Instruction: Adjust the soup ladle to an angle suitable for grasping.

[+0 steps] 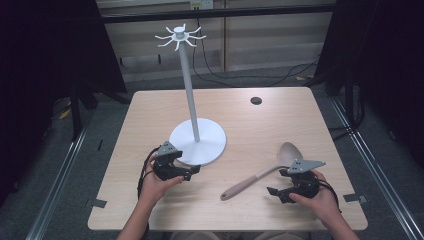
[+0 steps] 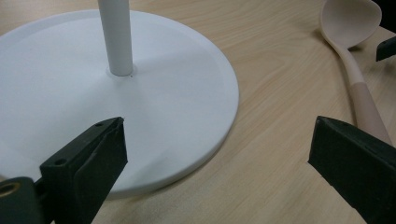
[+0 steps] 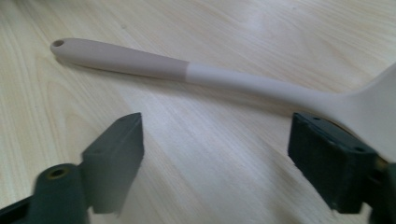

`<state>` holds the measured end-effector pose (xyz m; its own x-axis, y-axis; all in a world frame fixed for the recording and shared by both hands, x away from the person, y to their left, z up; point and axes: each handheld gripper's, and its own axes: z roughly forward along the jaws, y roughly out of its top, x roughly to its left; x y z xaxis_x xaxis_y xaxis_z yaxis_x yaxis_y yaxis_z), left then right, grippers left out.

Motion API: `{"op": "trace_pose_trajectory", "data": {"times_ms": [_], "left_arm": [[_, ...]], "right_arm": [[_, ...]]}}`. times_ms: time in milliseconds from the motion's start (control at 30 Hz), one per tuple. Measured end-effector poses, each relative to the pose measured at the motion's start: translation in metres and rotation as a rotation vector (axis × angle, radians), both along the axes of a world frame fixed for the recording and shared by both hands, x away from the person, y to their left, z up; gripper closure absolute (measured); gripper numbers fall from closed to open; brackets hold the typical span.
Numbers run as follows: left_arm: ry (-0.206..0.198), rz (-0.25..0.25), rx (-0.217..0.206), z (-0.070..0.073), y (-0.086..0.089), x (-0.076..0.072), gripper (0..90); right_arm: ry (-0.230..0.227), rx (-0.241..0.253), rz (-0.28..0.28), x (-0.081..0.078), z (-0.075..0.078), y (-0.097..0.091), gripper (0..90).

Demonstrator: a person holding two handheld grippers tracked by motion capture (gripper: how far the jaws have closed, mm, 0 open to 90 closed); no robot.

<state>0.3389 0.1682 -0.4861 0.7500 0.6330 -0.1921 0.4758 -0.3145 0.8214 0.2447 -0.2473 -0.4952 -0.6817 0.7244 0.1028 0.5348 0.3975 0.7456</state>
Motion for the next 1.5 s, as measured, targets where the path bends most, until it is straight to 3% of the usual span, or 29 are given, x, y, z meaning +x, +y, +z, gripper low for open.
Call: {"op": "trace_pose_trajectory", "data": {"times_ms": [100, 367, 567, 933, 1500], "left_arm": [[0.002, 0.004, -0.002, 0.000, 0.001, -0.001, 4.2], [-0.001, 0.020, -0.001, 0.000, 0.006, -0.002, 4.4], [-0.002, 0.027, 0.009, 0.000, 0.009, -0.005, 4.4], [0.001, 0.049, 0.012, -0.002, 0.017, -0.009, 4.5], [0.003, 0.069, 0.015, -0.002, 0.023, -0.010, 4.6]], "right_arm": [[0.000, -0.005, 0.027, 0.000, -0.001, 0.005, 30.1], [0.013, -0.048, 0.094, -0.001, -0.007, 0.016, 73.4], [0.008, -0.049, 0.100, 0.000, -0.008, 0.024, 89.8], [-0.018, -0.044, 0.109, 0.007, -0.010, 0.040, 90.0], [-0.043, -0.024, 0.057, 0.015, -0.013, 0.056, 90.0]]}}
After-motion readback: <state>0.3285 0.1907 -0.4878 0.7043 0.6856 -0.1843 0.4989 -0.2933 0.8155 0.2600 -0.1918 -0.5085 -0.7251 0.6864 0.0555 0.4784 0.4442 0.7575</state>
